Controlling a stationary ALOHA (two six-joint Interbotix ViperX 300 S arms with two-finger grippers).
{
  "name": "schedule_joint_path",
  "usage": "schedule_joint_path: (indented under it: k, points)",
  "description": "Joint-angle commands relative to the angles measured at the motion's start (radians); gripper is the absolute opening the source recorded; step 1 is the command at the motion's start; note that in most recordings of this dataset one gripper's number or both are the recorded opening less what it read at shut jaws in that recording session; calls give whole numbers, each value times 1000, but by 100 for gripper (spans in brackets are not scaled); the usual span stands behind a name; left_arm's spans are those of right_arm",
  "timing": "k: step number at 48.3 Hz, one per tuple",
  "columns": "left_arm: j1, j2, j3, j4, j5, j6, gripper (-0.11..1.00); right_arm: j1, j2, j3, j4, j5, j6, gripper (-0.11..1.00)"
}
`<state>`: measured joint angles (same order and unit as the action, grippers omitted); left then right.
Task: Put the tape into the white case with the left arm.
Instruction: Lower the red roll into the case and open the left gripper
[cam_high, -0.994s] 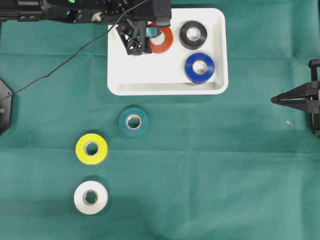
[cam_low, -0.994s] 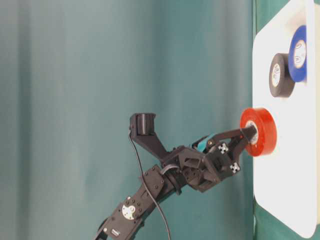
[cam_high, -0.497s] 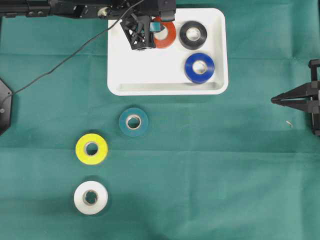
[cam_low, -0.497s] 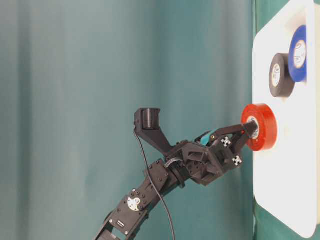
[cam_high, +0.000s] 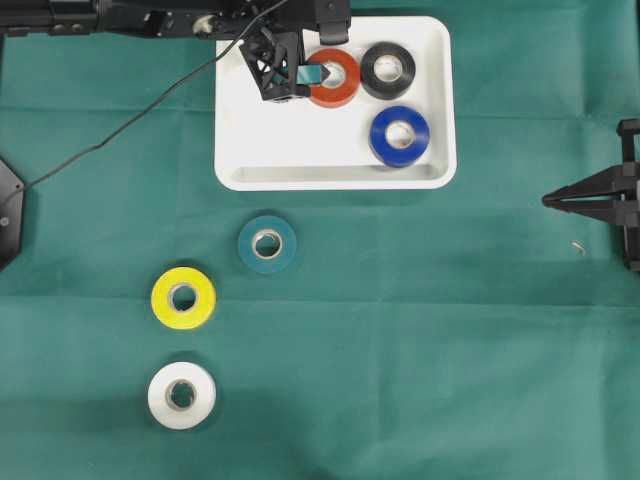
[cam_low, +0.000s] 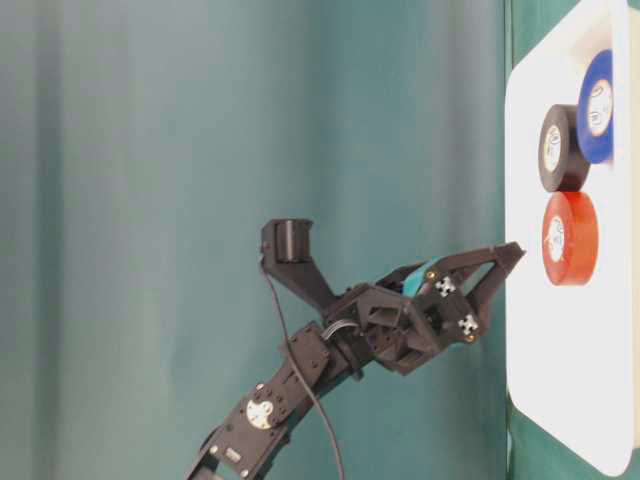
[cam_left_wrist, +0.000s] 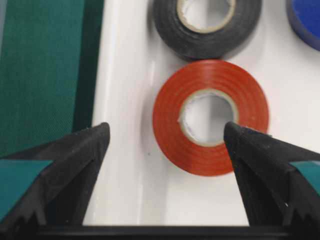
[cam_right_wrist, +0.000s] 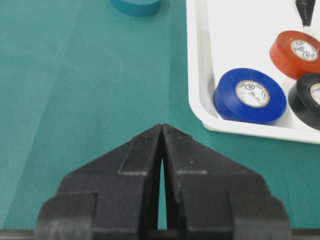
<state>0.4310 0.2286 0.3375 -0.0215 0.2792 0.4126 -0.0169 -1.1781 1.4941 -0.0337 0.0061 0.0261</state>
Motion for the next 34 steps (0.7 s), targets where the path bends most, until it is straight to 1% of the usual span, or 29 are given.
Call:
schedule_joint_path:
  k: [1, 21, 34]
  points:
    - [-14, -69, 8, 2, -5, -3, 95, -3, 8, -11, -2, -11, 0, -9]
    - [-118, -295, 184, -3, -3, -15, 95, -5, 8, -11, -2, -11, 0, -9]
    - [-206, -426, 291, -5, -3, -60, 95, -6, 8, -12, -2, -11, 0, -9]
